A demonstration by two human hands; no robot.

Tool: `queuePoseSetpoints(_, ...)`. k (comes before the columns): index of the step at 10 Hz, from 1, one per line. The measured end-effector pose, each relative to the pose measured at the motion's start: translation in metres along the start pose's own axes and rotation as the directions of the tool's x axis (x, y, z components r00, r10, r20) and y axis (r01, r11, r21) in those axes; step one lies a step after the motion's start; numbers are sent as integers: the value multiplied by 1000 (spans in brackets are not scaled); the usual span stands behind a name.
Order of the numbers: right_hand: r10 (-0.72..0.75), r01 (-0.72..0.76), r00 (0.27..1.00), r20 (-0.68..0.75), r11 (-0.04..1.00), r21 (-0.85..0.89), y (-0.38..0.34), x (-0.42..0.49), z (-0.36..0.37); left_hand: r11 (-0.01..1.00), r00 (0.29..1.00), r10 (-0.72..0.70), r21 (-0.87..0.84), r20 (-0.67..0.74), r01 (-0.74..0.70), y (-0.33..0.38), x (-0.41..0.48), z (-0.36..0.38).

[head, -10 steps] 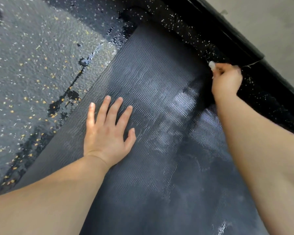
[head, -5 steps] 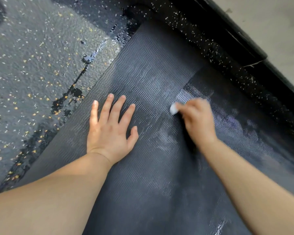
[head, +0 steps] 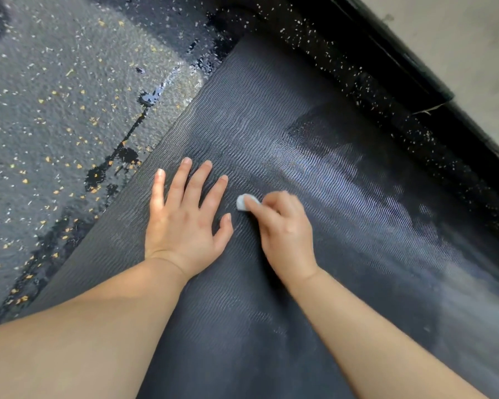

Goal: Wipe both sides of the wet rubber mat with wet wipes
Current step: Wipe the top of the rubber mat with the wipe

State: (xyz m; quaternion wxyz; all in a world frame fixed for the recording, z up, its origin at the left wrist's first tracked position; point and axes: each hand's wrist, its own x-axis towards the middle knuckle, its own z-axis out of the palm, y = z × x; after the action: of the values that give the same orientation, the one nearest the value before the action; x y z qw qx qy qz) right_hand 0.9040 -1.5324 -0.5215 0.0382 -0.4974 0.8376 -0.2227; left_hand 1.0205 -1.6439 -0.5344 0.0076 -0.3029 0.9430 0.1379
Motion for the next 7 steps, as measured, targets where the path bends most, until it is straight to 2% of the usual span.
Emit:
queuePoseSetpoints(1, -165, 168, 981, 106, 986, -20, 22, 19, -10, 1000, 1000, 3, -2, 1, -3, -1, 1, -1)
queuePoseSetpoints(2, 114, -112, 993, 37, 993, -47, 61, 80, -16, 1000, 1000, 3, -10, -7, -3, -1, 1, 0)
queuePoseSetpoints(3, 473, -472, 854, -217, 880, 57, 91, 138, -25, 1000, 1000, 3, -9, -11, -3, -1, 0, -1)
queuePoseSetpoints(4, 501, -512, 823, -268, 858, 32, 91, 149, -17, 1000, 1000, 4, -11, -11, -4, -1, 0, -1)
queuePoseSetpoints(5, 347, -355, 924, -162, 935, -24, 46, 112, 2, 1000, 1000, -2, -7, 2, 2, 0, 1, -2)
queuePoseSetpoints(6, 138, -136, 990, -41, 990, 27, 6, 63, 10, 1000, 1000, -3, 9, 17, 2, 1, 1, -2)
queuePoseSetpoints(7, -63, 61, 997, 43, 997, 49, 4, 50, 4, 1000, 1000, -2, 13, 15, 1, 0, 1, -2)
